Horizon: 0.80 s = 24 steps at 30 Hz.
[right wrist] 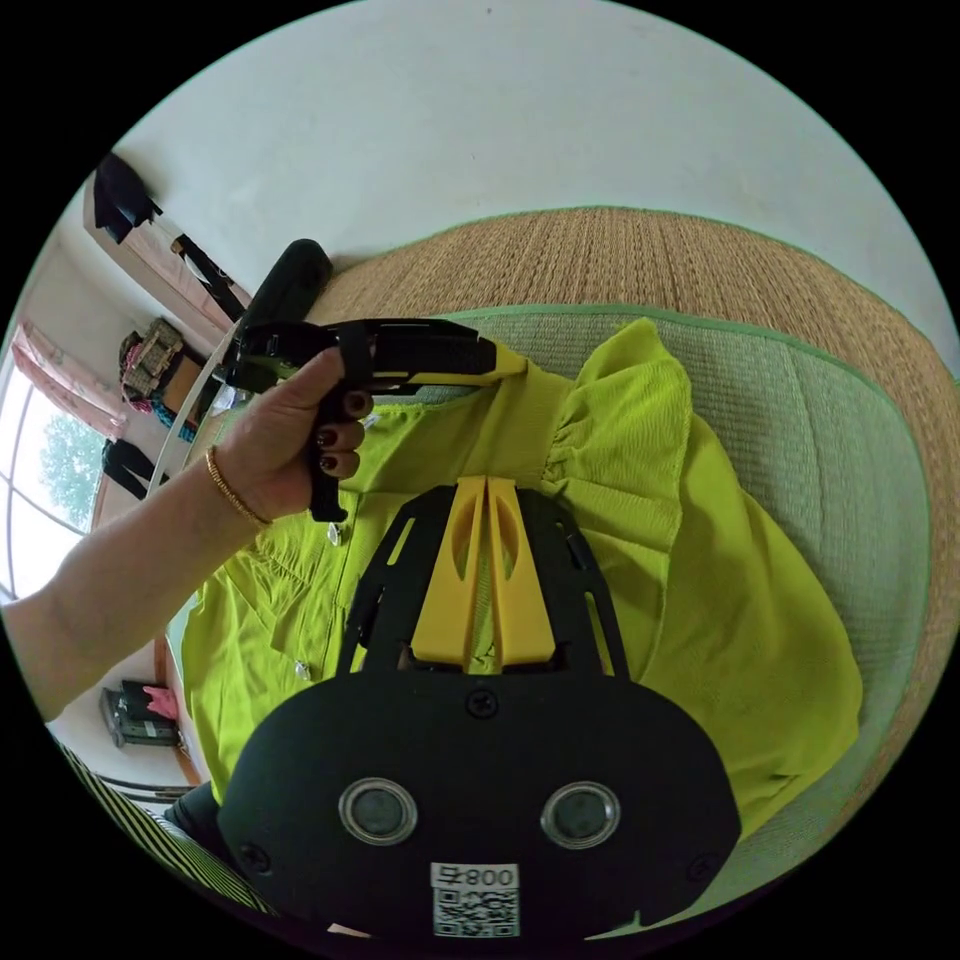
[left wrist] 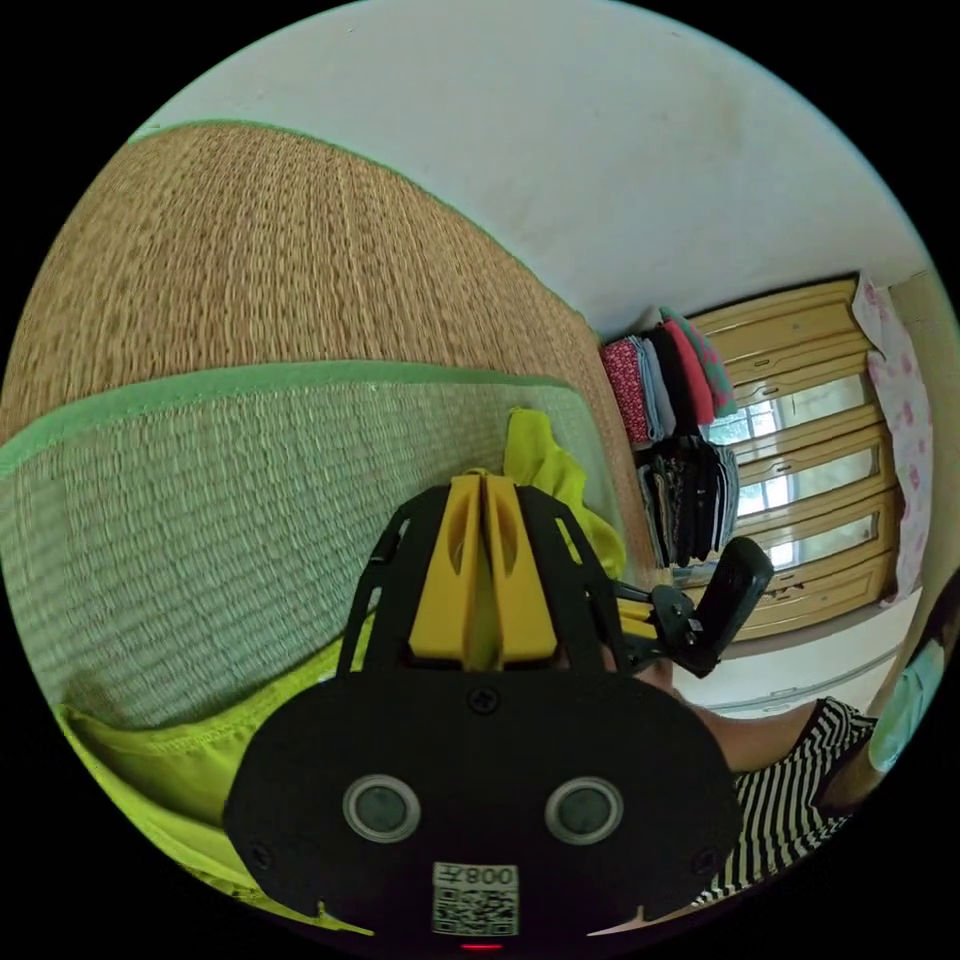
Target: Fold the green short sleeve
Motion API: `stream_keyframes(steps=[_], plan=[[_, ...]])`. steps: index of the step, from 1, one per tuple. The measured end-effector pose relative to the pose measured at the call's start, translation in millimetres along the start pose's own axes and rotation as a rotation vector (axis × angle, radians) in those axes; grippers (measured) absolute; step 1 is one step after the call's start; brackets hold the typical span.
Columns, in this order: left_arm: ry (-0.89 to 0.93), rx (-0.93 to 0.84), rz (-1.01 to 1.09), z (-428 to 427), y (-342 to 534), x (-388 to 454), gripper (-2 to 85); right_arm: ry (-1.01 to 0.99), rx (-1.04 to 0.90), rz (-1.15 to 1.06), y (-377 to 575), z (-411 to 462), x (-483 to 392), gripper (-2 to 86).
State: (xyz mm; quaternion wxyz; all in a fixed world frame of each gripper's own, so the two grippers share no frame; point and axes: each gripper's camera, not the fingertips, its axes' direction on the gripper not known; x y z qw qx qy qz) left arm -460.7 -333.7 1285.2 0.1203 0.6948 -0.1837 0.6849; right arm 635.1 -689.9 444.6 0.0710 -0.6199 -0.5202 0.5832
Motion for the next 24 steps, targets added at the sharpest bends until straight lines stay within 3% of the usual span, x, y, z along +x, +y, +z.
stream_keyframes(steps=[12,14,18,24], plan=[[-0.262,0.156,0.185,-13,43,84,1.2,-0.030,0.005,0.065,13,13,3,0.1],[-0.211,0.089,0.235,2,47,95,0.7,-0.054,0.007,0.082,15,15,6,0.1],[-0.326,-0.117,0.207,40,46,93,0.4,-0.089,-0.015,0.110,19,16,10,0.1],[-0.278,0.082,0.181,-19,94,113,0.2,-0.089,0.075,0.067,56,-31,1,0.1]])
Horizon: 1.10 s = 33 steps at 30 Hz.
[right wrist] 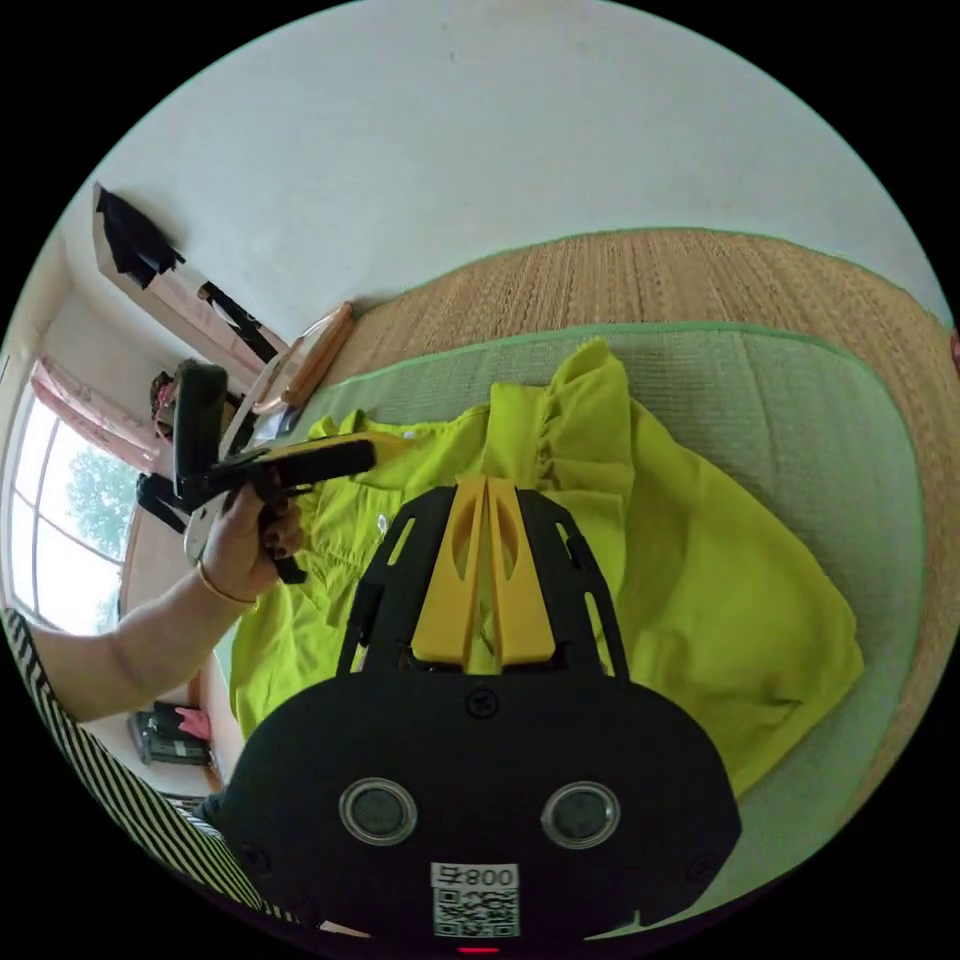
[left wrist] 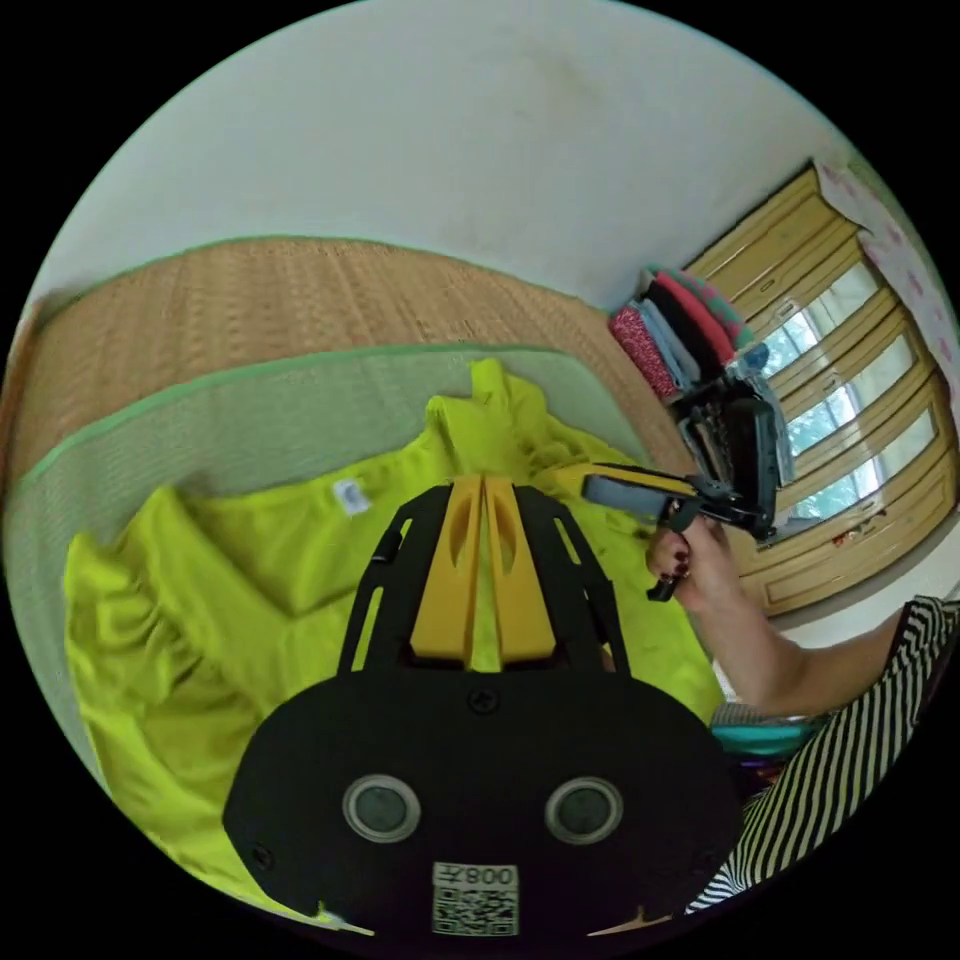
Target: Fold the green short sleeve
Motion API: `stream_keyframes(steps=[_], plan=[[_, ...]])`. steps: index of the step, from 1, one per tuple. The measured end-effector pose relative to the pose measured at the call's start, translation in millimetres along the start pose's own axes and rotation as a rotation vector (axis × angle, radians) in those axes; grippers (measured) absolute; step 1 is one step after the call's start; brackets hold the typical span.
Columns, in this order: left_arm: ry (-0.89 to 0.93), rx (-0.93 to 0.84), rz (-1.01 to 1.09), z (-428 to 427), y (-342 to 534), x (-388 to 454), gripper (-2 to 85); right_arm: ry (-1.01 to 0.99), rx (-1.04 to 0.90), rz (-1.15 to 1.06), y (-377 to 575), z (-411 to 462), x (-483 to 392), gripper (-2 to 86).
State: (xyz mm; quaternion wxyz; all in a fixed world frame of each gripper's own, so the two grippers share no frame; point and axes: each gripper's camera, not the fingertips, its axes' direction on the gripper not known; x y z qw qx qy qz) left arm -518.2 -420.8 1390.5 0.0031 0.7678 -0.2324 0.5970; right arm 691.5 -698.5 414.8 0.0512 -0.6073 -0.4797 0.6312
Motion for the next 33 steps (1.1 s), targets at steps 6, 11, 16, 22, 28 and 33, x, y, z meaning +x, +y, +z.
stream_keyframes(steps=[6,11,16,22,28,33], plan=[[-0.319,-0.026,-0.235,-57,94,-44,0.3,0.221,-0.060,0.086,53,-4,24,0.1],[-0.255,0.032,-0.330,-89,116,-47,0.2,0.217,-0.051,0.108,60,-16,27,0.1],[-0.320,-0.047,-0.236,-107,147,7,0.3,0.222,-0.059,0.022,108,-43,-3,0.2],[-0.335,-0.163,-0.334,-102,177,1,0.5,0.193,-0.142,0.129,170,-23,10,0.3],[-0.190,-0.086,-0.221,-114,149,31,2.3,0.164,0.027,0.230,200,-67,19,1.8],[0.005,-0.094,-0.065,-70,91,70,6.3,0.246,0.151,0.362,234,-94,39,6.6]])
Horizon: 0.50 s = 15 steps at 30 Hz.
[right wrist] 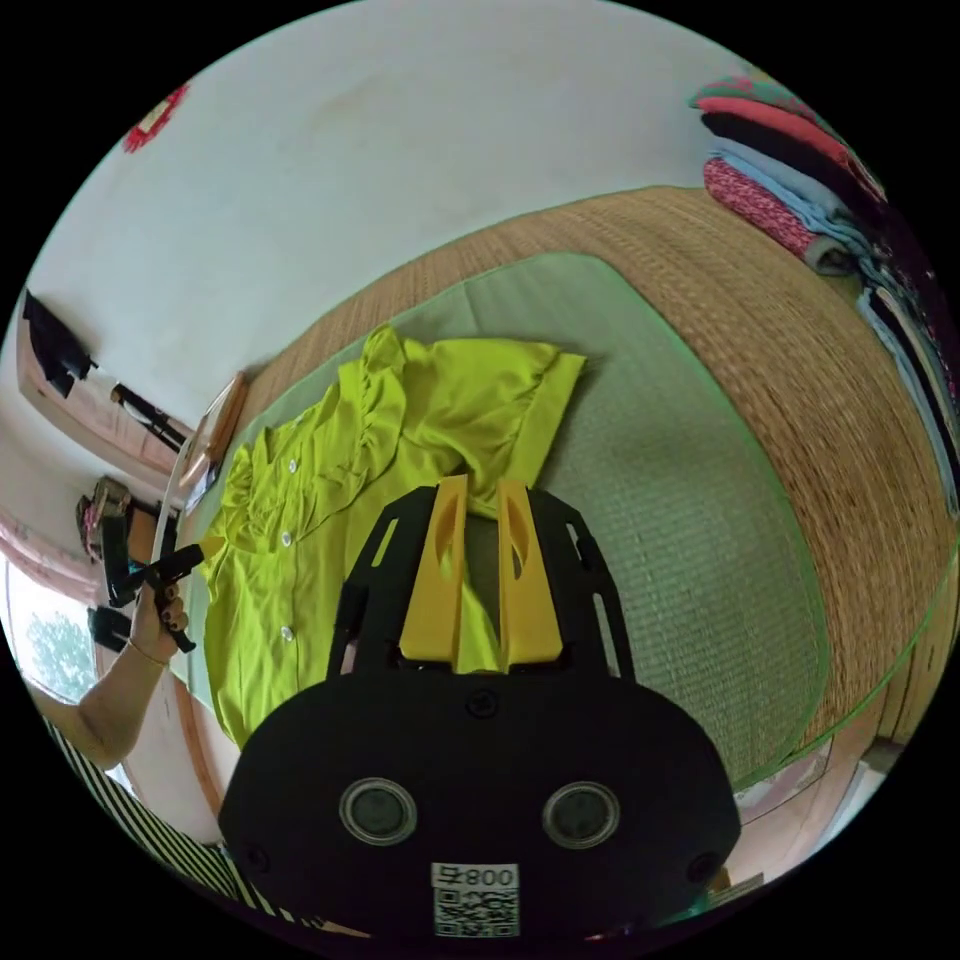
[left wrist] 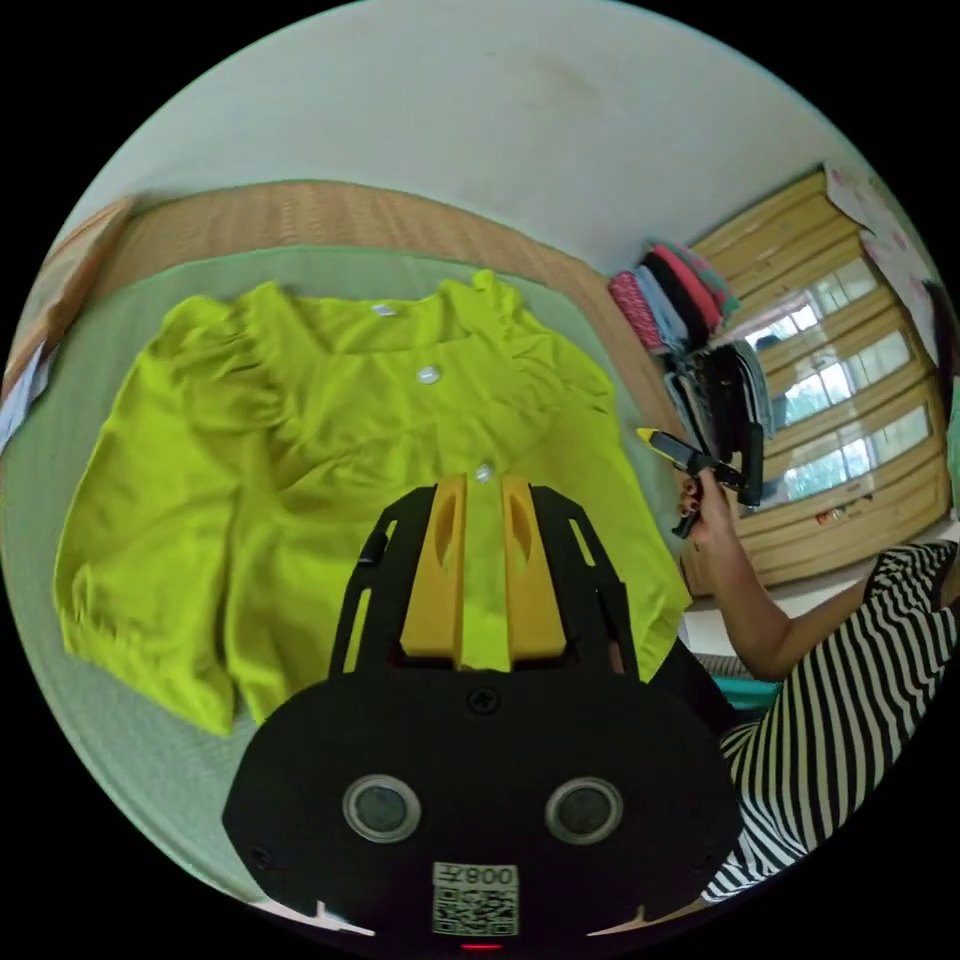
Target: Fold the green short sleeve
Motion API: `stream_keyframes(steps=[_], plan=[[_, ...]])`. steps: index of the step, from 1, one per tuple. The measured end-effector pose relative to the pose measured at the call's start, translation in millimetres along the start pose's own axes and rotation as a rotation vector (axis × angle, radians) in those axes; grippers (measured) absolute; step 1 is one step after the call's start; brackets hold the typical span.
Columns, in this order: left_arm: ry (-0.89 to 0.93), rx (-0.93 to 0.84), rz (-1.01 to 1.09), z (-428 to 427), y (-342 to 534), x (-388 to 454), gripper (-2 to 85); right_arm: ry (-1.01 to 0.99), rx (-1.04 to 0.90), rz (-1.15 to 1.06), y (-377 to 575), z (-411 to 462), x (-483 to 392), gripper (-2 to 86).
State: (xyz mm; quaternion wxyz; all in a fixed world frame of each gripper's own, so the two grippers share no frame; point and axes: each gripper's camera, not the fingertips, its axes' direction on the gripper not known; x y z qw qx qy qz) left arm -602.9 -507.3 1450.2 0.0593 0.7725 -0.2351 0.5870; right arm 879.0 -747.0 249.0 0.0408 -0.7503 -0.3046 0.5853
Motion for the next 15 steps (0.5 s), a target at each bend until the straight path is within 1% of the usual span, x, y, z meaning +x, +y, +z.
stream_keyframes(steps=[4,7,11,15], plan=[[0.124,-0.083,0.201,63,-72,63,7.3,0.006,0.008,0.048,14,8,18,7.2],[0.160,-0.144,0.341,112,-119,113,7.6,0.027,0.001,0.061,23,22,20,7.3],[0.132,-0.224,0.507,178,-175,177,8.6,0.019,0.019,0.078,31,33,21,7.1],[0.064,-0.258,0.611,220,-219,217,9.5,0.045,0.031,0.053,37,36,19,6.3]])
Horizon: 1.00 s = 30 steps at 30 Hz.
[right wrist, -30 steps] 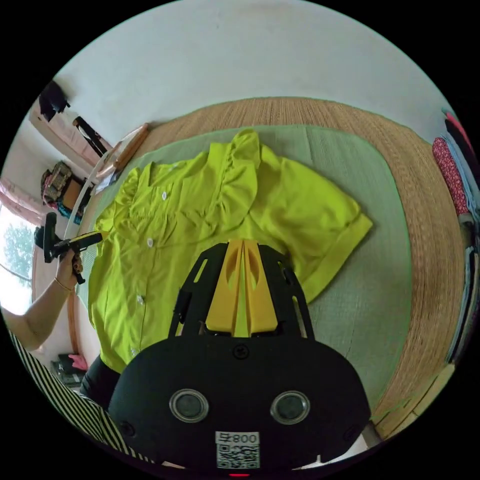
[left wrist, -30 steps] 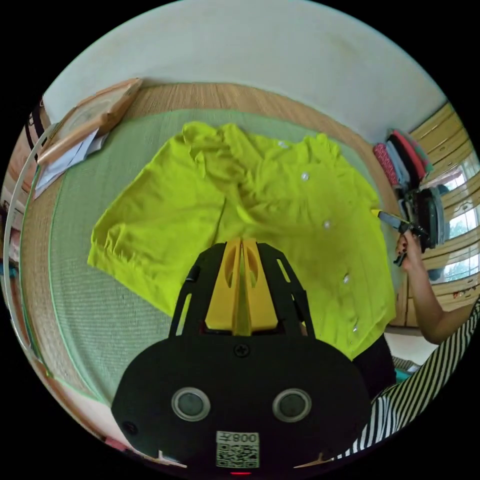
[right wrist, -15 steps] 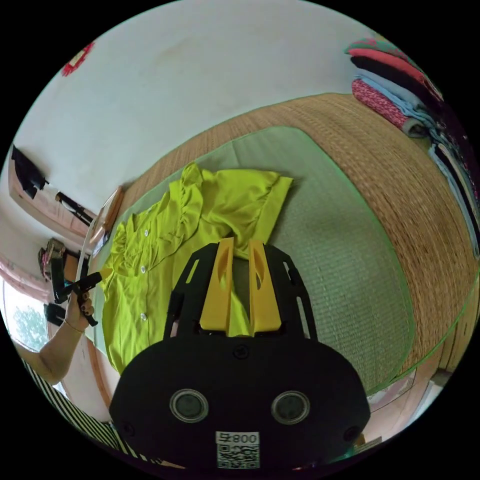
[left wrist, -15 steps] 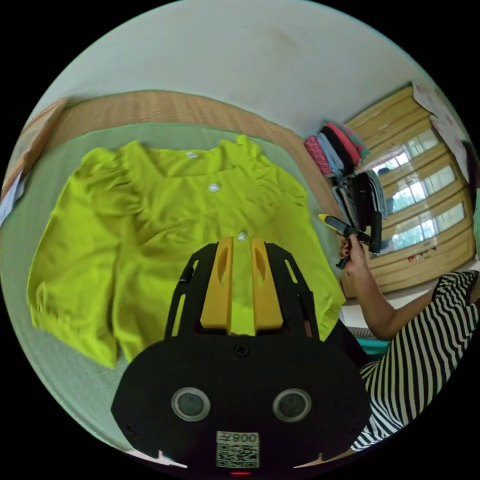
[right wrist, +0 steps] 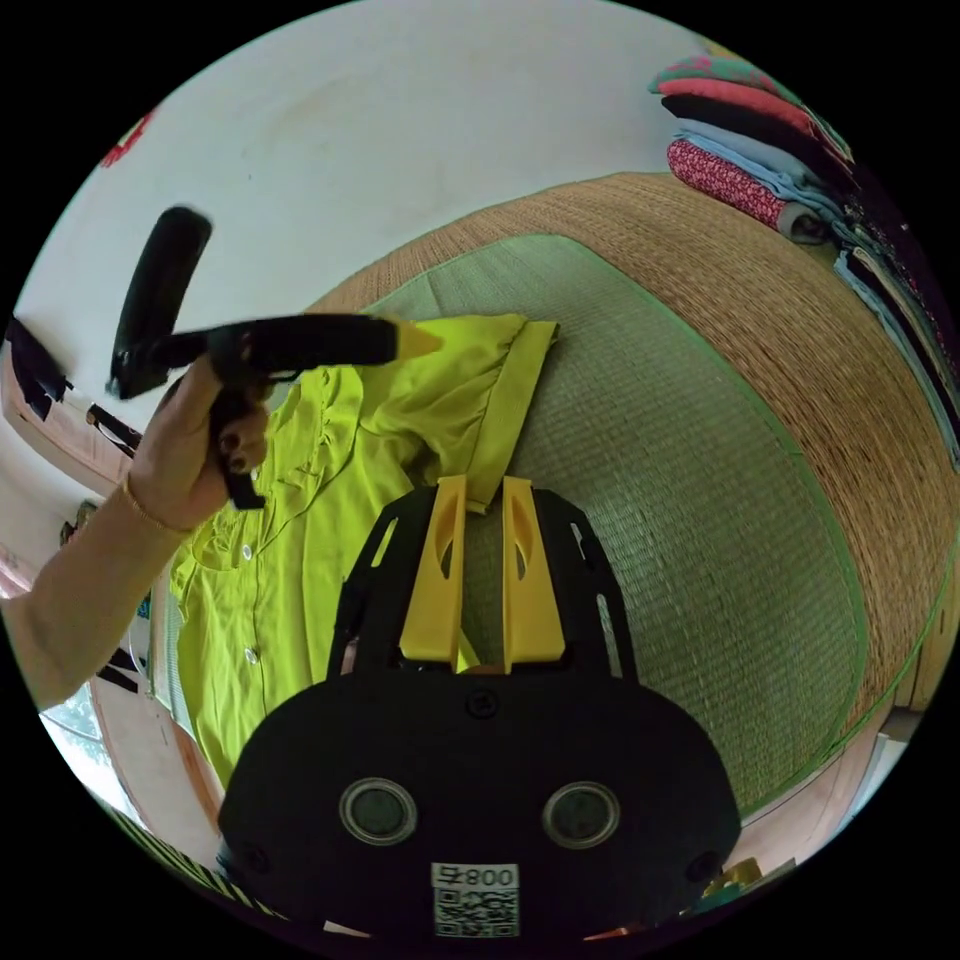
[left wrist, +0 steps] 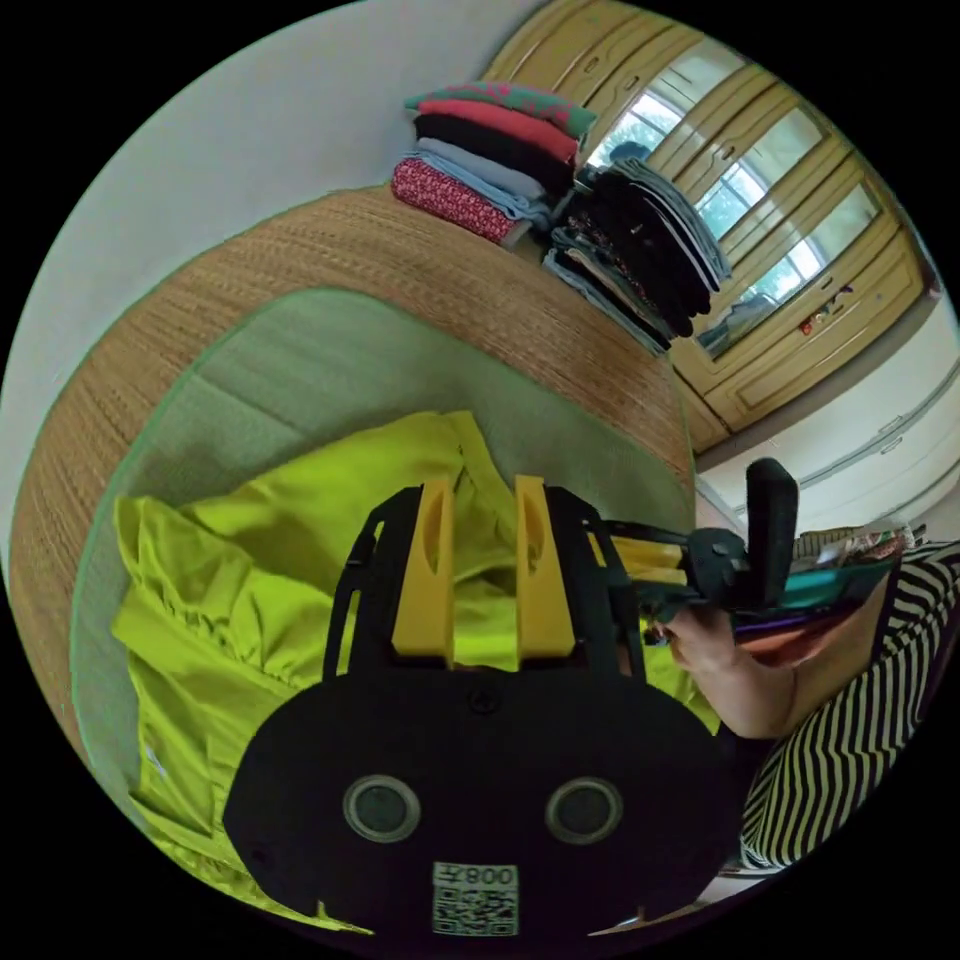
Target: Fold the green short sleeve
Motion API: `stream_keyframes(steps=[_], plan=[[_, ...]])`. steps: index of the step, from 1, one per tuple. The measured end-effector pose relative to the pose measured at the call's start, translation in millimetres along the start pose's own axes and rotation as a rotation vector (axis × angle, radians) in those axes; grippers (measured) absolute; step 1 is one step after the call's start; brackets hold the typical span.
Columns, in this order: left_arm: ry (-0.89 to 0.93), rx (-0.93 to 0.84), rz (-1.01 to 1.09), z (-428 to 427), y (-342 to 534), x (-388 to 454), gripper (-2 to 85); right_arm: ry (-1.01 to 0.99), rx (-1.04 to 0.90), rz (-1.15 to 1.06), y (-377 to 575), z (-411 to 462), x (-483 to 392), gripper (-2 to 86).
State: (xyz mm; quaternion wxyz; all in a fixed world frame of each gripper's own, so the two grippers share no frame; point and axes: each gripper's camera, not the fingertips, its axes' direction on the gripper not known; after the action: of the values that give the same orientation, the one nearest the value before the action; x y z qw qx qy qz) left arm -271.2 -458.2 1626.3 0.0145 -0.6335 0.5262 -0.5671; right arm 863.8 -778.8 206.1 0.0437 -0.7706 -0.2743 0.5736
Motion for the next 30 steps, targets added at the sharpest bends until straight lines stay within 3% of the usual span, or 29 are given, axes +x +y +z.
stream_keyframes(steps=[7,15,21,30], plan=[[-0.060,-0.149,0.105,60,-88,0,9.3,-0.044,-0.004,0.053,3,4,18,1.6],[-0.193,-0.227,0.172,92,-108,16,2.3,-0.094,-0.018,0.046,2,11,24,0.2],[-0.135,-0.147,0.116,73,-108,2,0.9,-0.124,-0.010,0.048,-1,12,29,0.1],[0.013,0.073,-0.045,-8,-73,-49,0.8,-0.157,0.187,-0.040,-2,-18,14,0.1]])
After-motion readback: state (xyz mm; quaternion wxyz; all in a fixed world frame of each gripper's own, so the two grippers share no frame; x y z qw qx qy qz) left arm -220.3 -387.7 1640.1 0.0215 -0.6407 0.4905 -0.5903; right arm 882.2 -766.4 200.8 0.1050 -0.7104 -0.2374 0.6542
